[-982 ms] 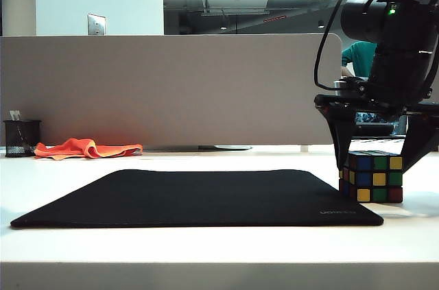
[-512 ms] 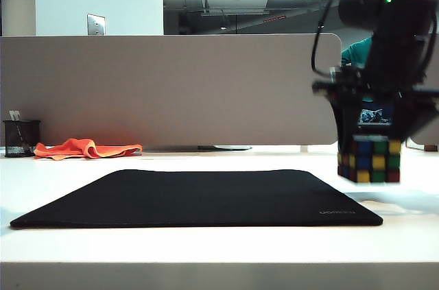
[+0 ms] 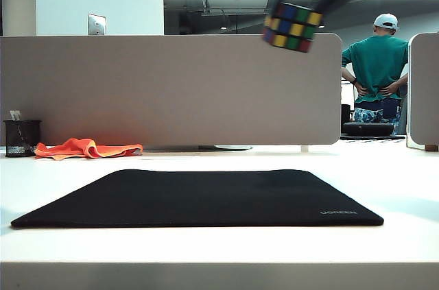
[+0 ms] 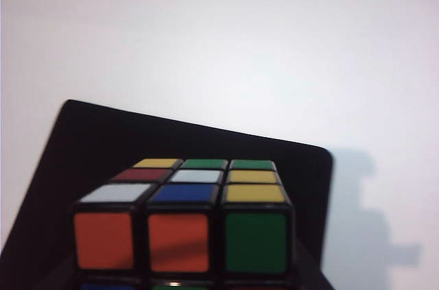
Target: Pick up the cube on the right side of the mouse pad, then place it in the center of the mouse pad.
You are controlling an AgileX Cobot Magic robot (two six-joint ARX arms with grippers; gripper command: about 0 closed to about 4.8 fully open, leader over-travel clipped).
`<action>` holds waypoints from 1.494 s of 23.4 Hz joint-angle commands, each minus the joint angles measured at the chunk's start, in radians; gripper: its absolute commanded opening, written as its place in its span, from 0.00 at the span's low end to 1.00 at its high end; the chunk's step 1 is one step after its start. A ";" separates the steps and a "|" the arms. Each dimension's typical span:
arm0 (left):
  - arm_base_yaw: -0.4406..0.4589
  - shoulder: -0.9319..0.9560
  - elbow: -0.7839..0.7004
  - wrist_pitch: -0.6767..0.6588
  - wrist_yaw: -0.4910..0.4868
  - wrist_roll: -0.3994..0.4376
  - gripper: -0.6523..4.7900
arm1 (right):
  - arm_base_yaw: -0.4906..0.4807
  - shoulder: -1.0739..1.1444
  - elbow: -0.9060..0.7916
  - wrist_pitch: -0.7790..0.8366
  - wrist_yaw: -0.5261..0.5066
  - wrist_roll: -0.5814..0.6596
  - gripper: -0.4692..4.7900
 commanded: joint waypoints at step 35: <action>0.002 -0.003 0.005 -0.026 -0.150 0.071 0.38 | -0.003 -0.059 0.000 -0.102 0.154 -0.108 0.15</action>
